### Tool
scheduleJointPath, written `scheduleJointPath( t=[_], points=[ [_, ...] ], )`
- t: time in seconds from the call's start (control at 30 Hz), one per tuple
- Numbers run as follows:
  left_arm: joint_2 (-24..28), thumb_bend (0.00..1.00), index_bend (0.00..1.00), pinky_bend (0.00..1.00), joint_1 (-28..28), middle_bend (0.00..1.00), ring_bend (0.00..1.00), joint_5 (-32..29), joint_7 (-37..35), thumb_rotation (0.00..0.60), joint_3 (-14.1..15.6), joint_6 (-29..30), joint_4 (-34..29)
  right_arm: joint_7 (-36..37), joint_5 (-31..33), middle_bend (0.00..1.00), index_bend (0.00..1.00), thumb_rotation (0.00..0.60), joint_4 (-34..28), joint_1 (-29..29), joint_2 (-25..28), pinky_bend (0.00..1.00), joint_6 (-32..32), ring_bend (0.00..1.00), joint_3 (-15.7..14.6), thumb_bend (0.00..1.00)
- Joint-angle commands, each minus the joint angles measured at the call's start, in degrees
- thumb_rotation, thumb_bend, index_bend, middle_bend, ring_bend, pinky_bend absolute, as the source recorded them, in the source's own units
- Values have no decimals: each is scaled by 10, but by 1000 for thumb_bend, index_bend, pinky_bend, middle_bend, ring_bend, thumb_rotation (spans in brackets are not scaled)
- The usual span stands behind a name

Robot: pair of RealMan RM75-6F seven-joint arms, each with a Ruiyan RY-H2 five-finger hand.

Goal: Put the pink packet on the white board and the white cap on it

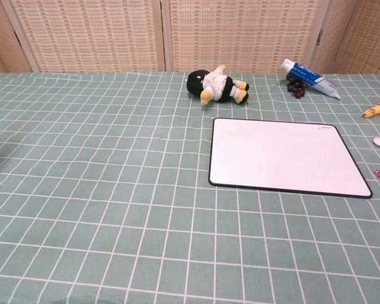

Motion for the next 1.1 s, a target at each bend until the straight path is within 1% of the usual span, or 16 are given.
scheduleJointPath(
  t=[0.03, 0.3, 0.53, 0.73, 0.83, 0.9, 1.1],
  points=[
    [0, 246, 0, 0, 0, 0, 0, 0, -1, 600, 0, -1, 0, -5, 4, 0, 332, 600, 2, 3, -3, 0, -5, 0, -1, 226],
    [2, 246, 0, 0, -1, 0, 0, -1, -8, 600, 0, -5, -2, -13, 12, 0, 342, 600, 7, 8, -9, 0, -11, 0, -1, 235],
    [3, 246, 0, 0, -1, 0, 0, -1, -10, 600, 0, -7, -4, -13, 13, 0, 434, 600, 9, 8, -11, 0, -8, 0, -1, 241],
    [4, 245, 0, 0, -1, 0, 0, -1, -12, 600, 1, -8, -5, -9, 13, 0, 455, 600, 6, 9, -8, 0, -5, 0, 0, 243],
    [4, 246, 0, 0, -2, 0, 0, -1, -12, 600, 1, -10, -6, -7, 9, 0, 455, 600, -12, 11, 3, 0, 5, 0, 5, 243],
    [5, 246, 0, 0, -2, 0, 0, -2, -13, 600, 0, -11, -7, -11, 6, 0, 455, 600, -36, 14, 16, 0, 16, 0, 11, 243],
    [7, 246, 0, 0, -2, 0, 0, -3, -15, 600, -1, -12, -9, -51, 20, 0, 454, 600, -123, 37, 51, 0, 27, 0, 37, 243]
  ],
)
